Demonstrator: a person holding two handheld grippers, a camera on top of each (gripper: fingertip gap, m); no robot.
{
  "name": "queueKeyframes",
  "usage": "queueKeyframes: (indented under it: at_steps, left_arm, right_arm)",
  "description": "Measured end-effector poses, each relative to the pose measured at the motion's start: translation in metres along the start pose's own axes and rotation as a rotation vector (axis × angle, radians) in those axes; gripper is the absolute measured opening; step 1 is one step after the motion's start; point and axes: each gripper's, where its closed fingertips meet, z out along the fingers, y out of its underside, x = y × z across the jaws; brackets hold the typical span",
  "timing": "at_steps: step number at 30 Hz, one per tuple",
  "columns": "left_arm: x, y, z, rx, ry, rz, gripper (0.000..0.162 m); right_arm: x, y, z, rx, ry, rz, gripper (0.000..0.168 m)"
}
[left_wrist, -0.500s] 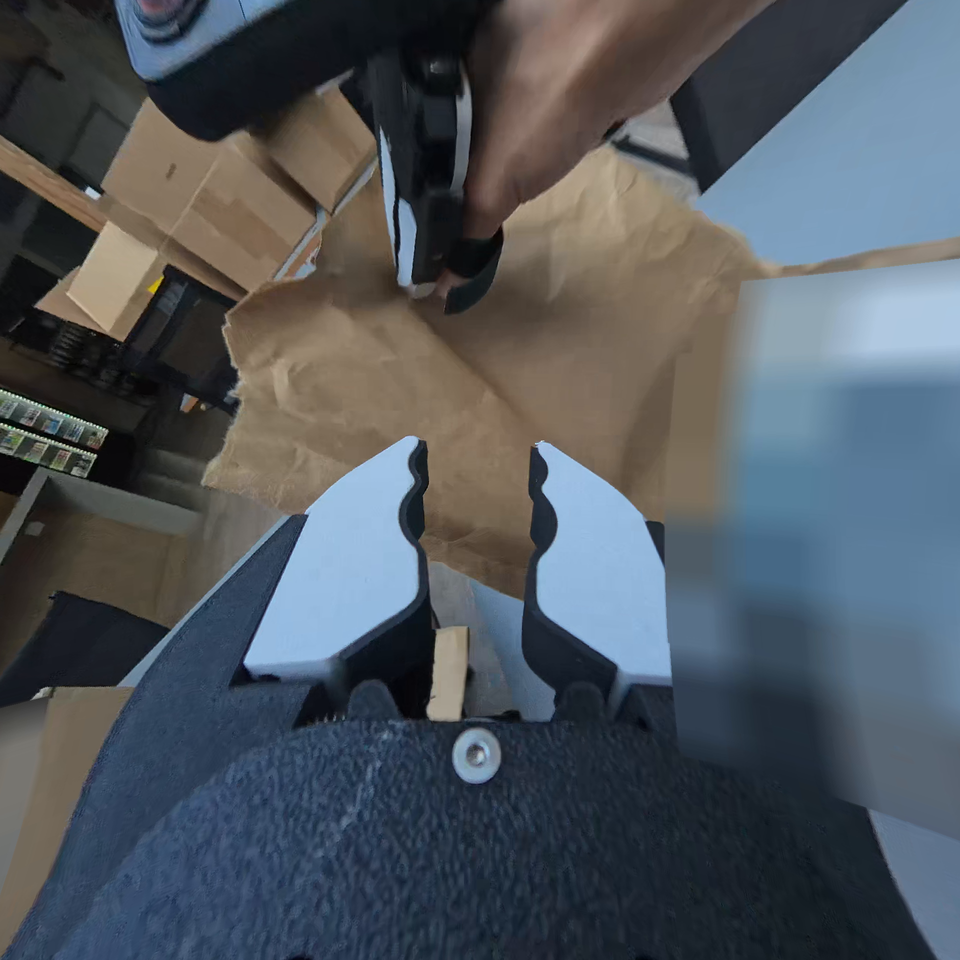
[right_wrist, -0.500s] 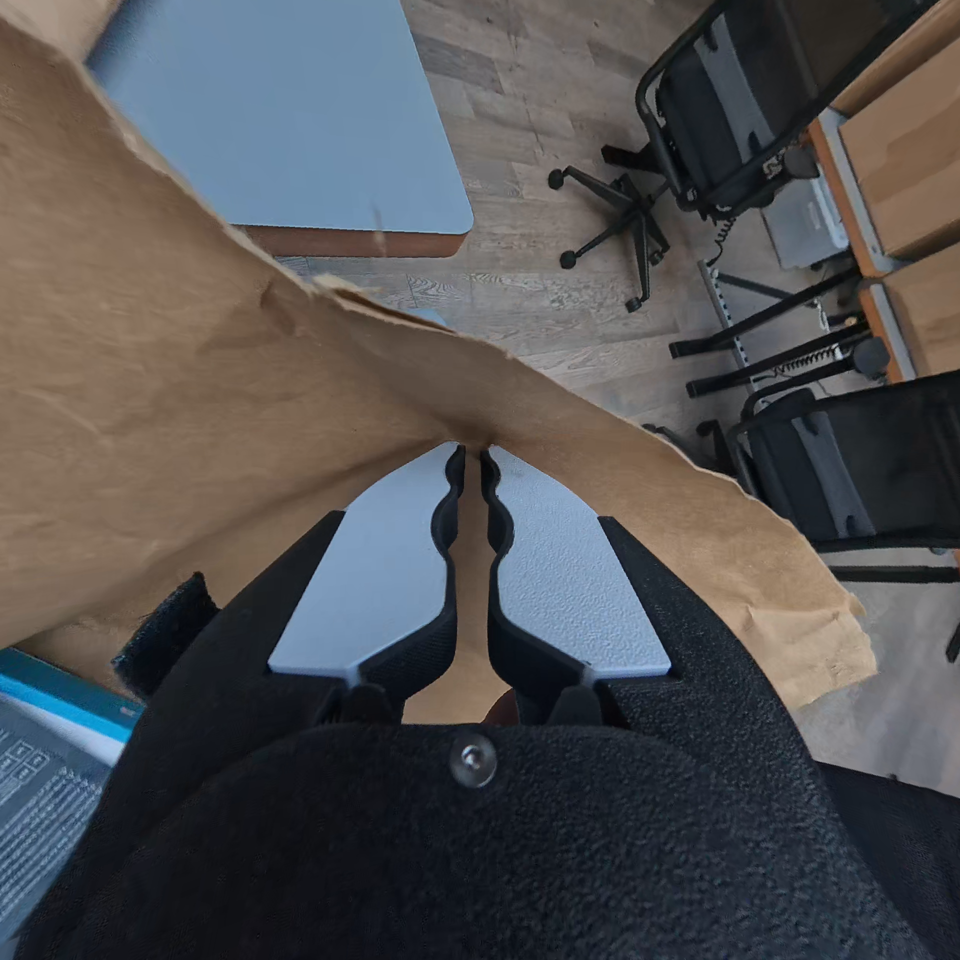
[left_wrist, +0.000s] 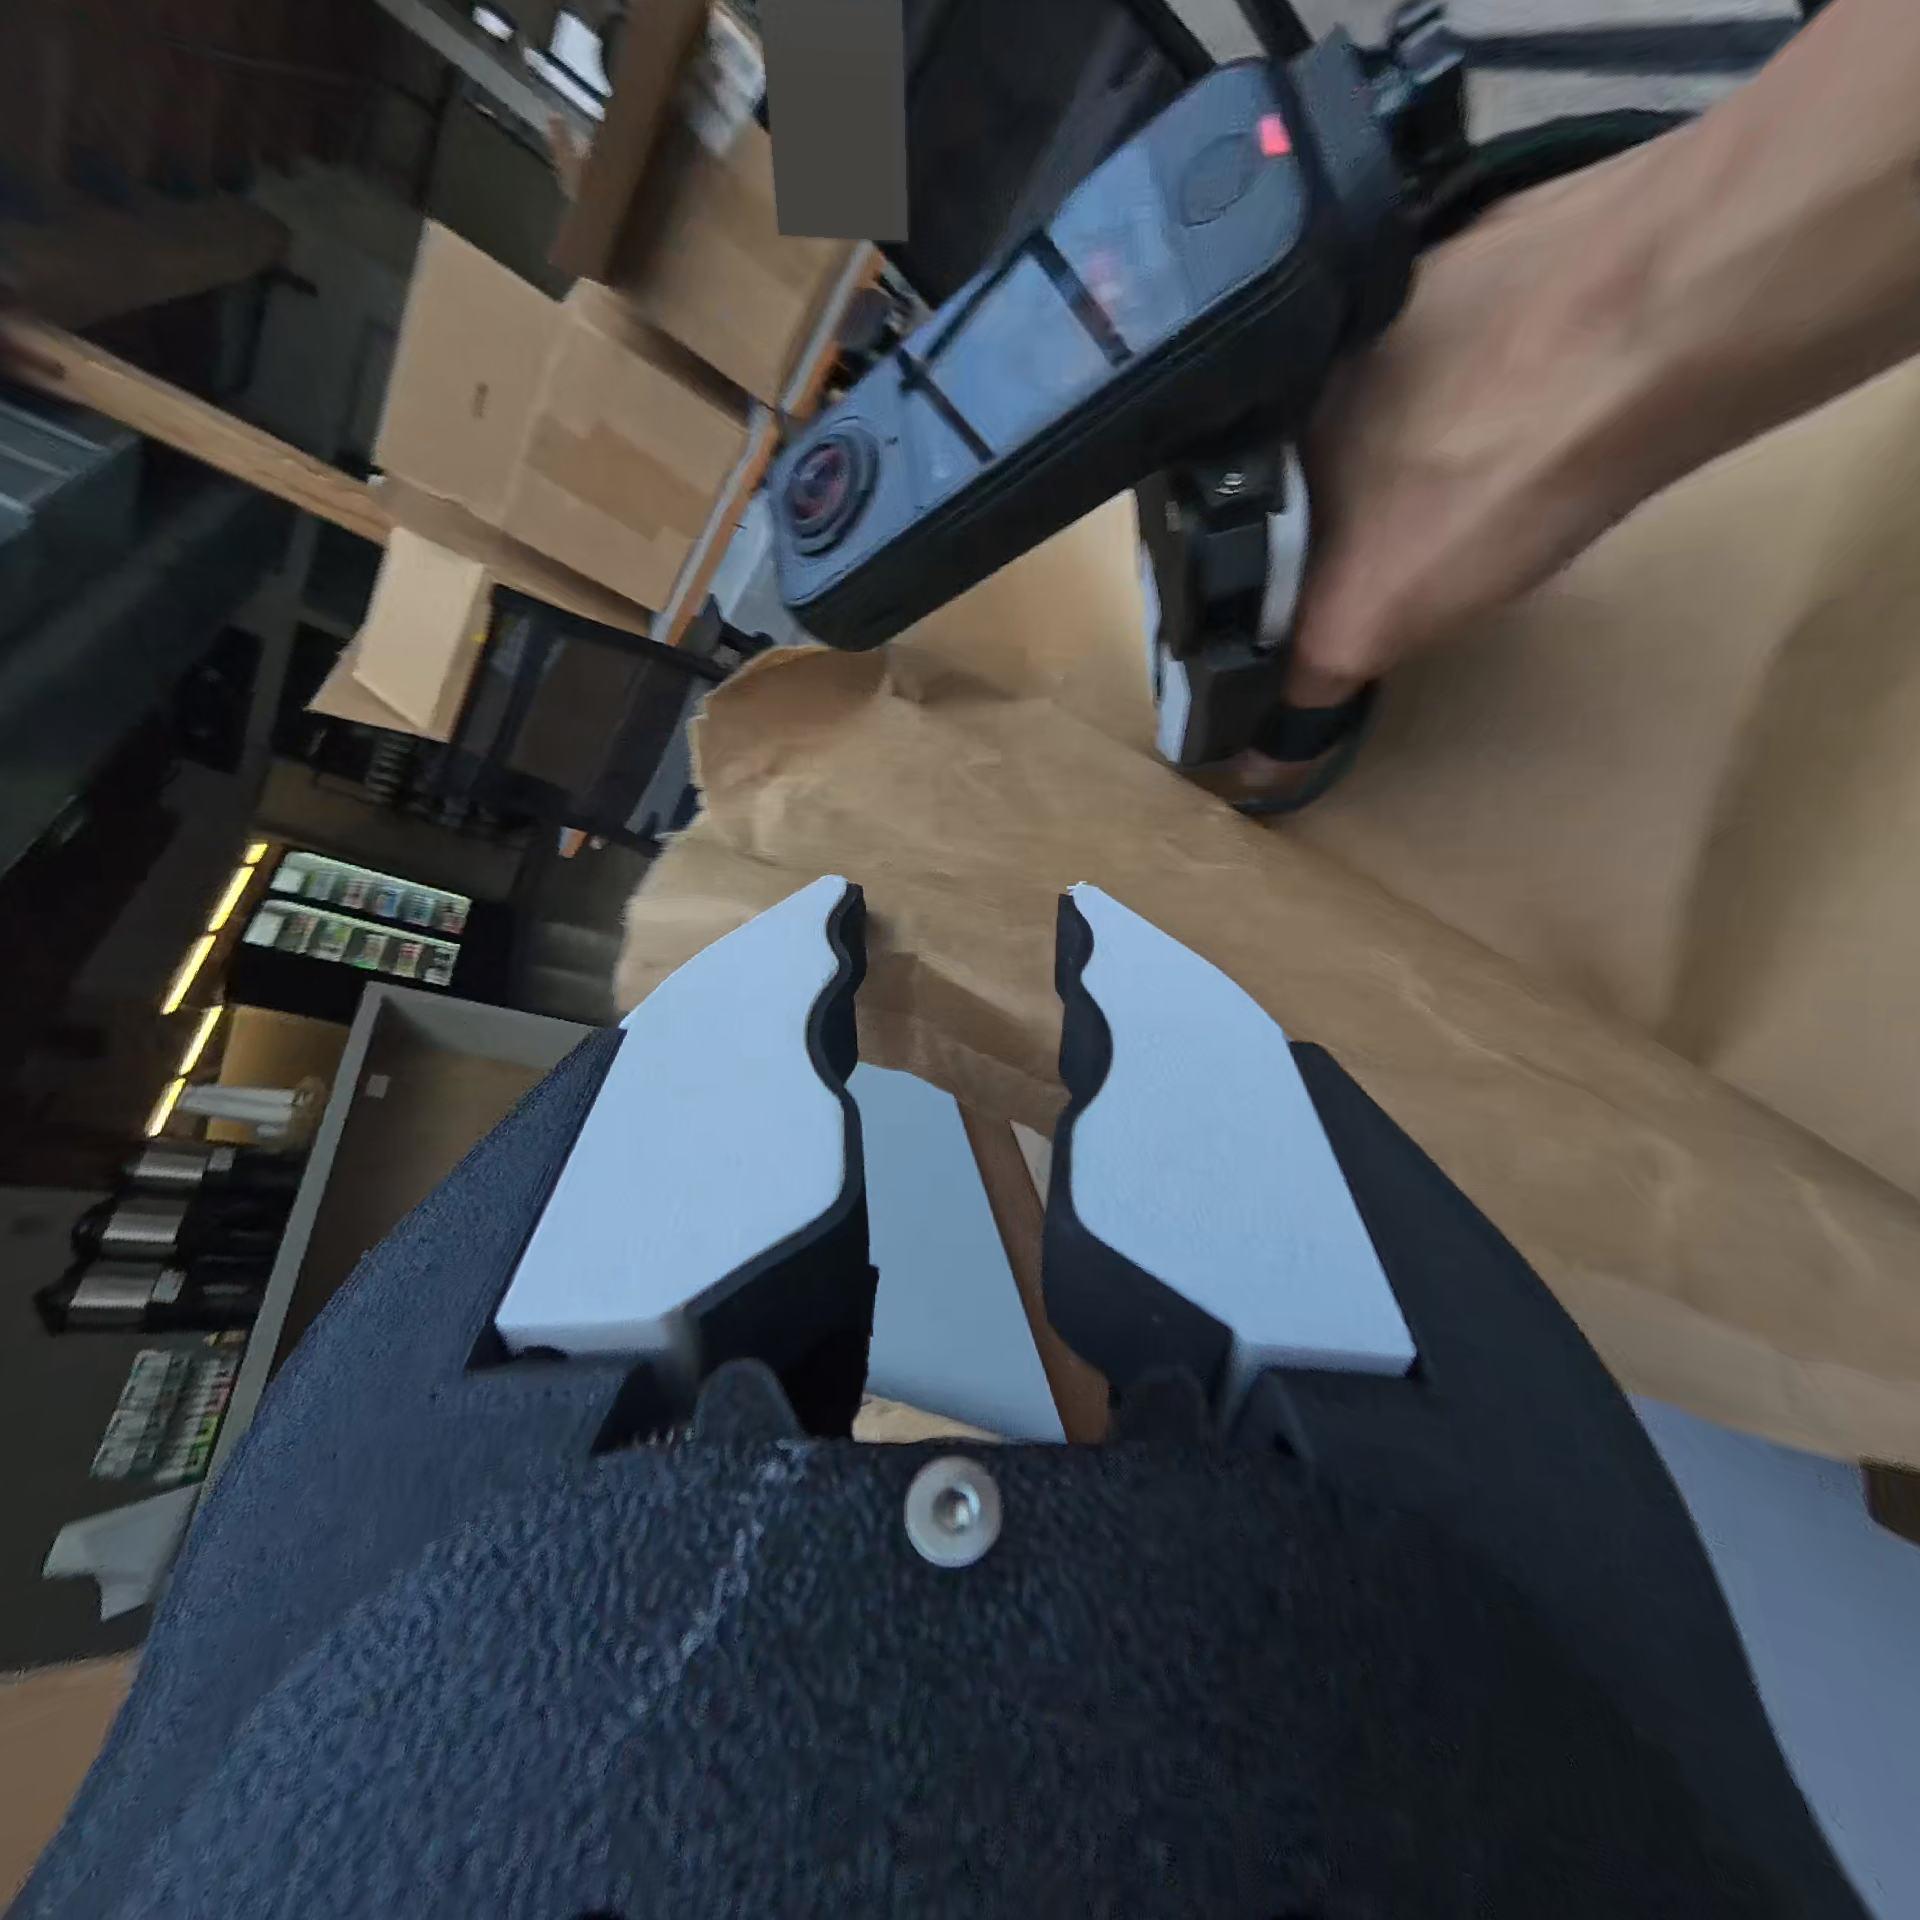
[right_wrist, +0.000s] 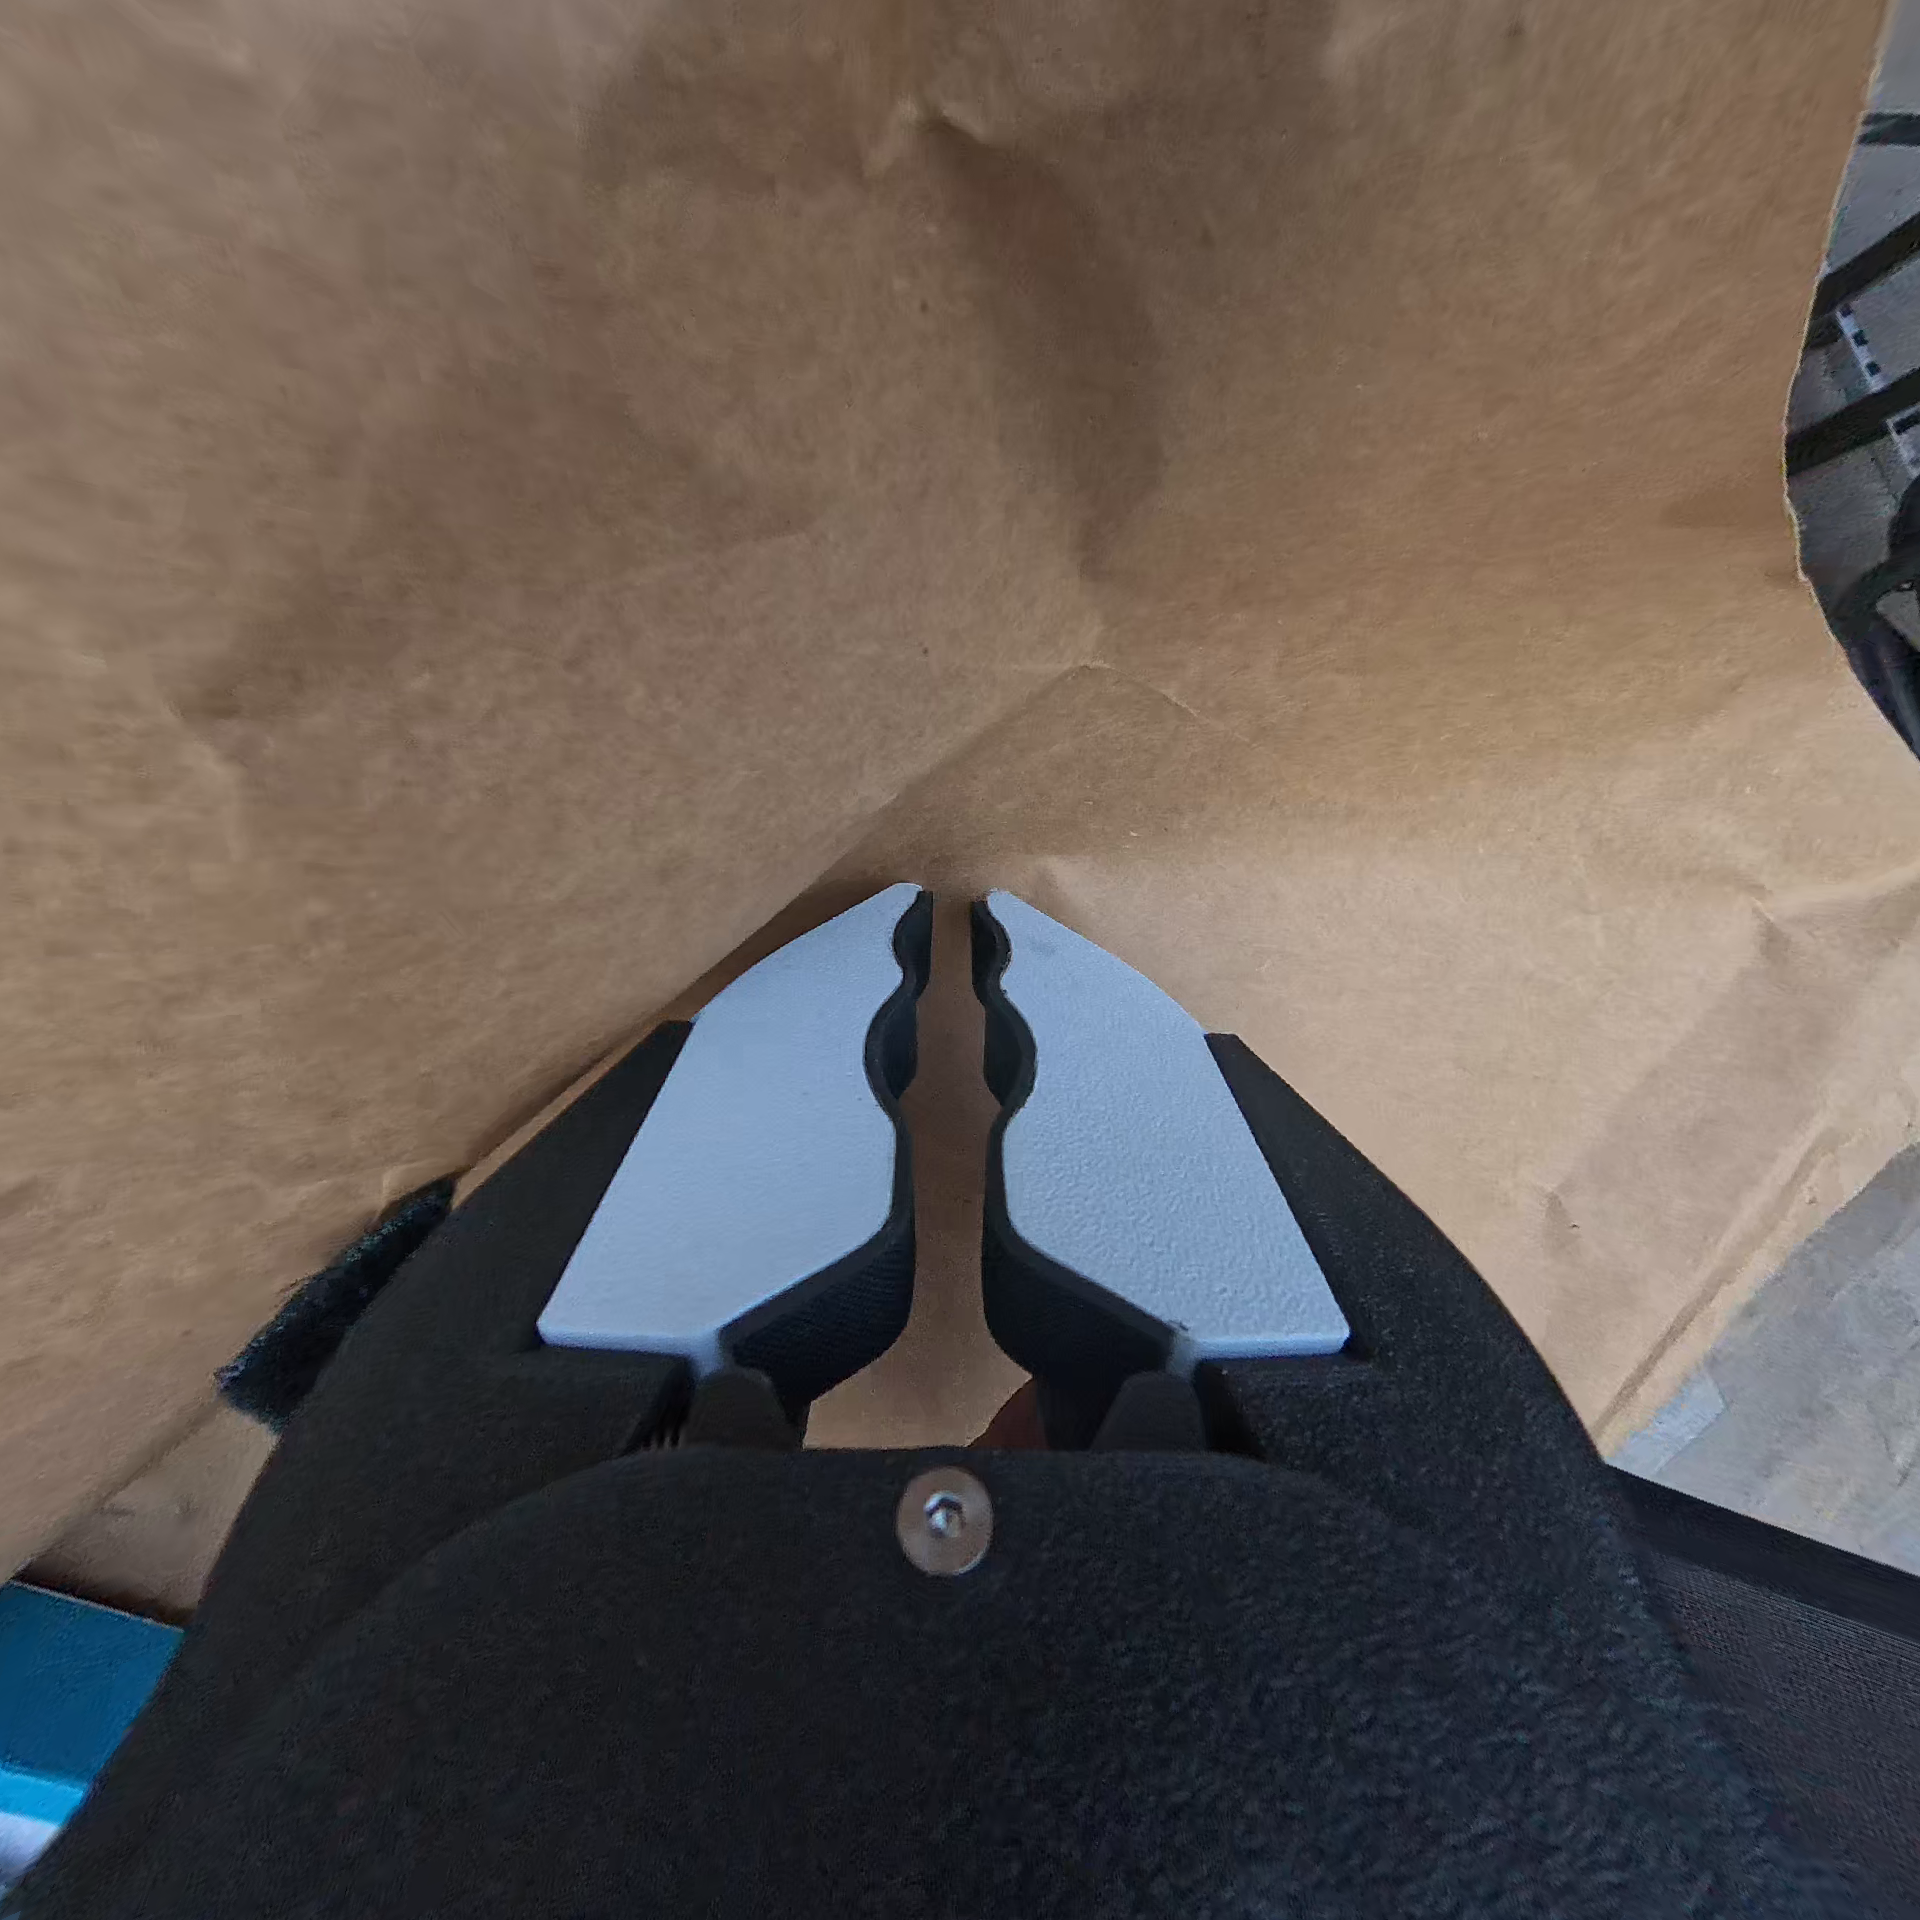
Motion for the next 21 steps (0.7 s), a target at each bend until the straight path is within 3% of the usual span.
queueKeyframes:
  at_steps: [4,8,12,17,21]
  left_arm:
    - [0.050,0.008,-0.003,-0.155,0.306,-0.034,0.030]
    - [0.065,0.038,0.000,-0.315,0.431,-0.193,0.034]
    - [0.080,0.087,0.022,-0.448,0.476,-0.211,0.034]
    - [0.090,0.116,0.048,-0.461,0.500,-0.384,0.038]
    - [0.085,0.124,0.055,-0.432,0.476,-0.416,0.038]
  right_arm:
    - [-0.005,0.003,0.012,-0.010,-0.003,0.012,0.001]
    - [-0.013,0.000,0.015,0.025,-0.049,0.093,0.001]
    - [-0.025,-0.005,0.000,0.076,-0.186,0.215,0.027]
    - [-0.037,0.001,-0.075,0.219,-0.270,0.220,0.031]
    - [-0.073,0.055,-0.163,0.302,-0.278,0.106,0.037]
